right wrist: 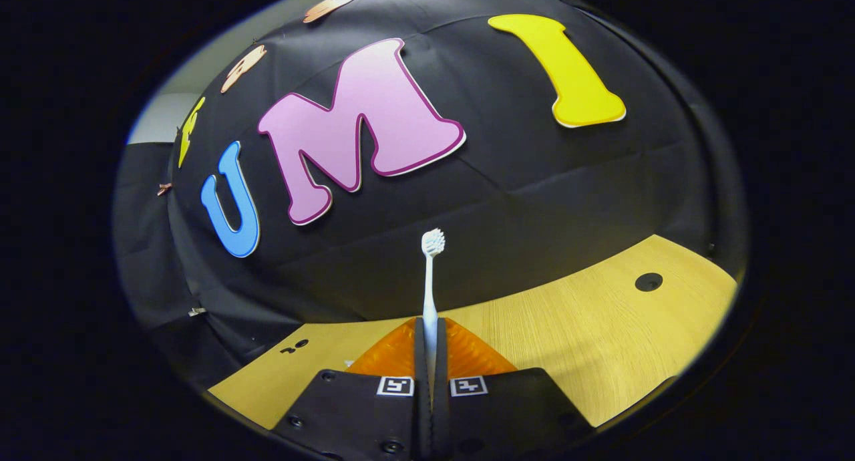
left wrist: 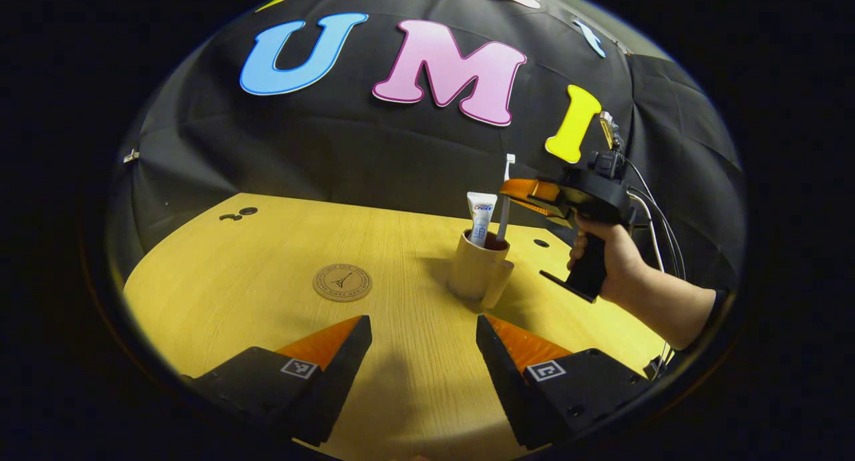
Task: Put the toothbrush and toothpaste on the desktop into the cup, then pick up the cup and place it on the coaster on the desktop.
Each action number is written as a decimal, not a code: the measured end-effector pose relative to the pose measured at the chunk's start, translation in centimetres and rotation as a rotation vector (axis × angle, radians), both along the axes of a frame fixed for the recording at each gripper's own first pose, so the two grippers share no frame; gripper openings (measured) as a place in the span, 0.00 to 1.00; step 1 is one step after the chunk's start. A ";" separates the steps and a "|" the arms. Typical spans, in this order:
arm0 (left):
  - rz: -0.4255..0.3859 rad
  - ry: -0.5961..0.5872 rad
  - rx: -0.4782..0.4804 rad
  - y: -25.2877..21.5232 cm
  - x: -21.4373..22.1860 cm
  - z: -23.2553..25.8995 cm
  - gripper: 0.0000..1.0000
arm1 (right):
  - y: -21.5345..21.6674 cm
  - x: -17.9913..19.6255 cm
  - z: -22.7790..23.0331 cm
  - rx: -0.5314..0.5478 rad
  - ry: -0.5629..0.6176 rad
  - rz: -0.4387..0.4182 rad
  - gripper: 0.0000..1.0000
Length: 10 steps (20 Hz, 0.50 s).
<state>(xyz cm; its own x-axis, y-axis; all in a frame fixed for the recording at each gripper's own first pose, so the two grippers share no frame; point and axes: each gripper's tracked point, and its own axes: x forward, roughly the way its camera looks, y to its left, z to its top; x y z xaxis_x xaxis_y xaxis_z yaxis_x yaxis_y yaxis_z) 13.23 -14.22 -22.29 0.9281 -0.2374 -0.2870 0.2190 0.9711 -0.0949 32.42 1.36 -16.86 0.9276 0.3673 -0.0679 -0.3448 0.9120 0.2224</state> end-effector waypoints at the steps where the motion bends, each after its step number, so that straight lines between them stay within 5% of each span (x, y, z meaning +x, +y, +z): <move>1: -0.004 -0.015 0.011 -0.1 0.1 -0.1 0.98 | -0.1 -0.6 -0.3 -0.006 -0.018 0.006 0.05; 8: 0.000 -0.027 -0.002 -0.7 0.6 -1.1 0.98 | 1.0 -3.3 -3.4 -0.108 -0.053 0.041 0.10; 10: 0.013 -0.037 0.004 -0.5 0.5 -1.1 0.97 | 0.4 -3.9 -4.1 -0.137 -0.047 0.031 0.25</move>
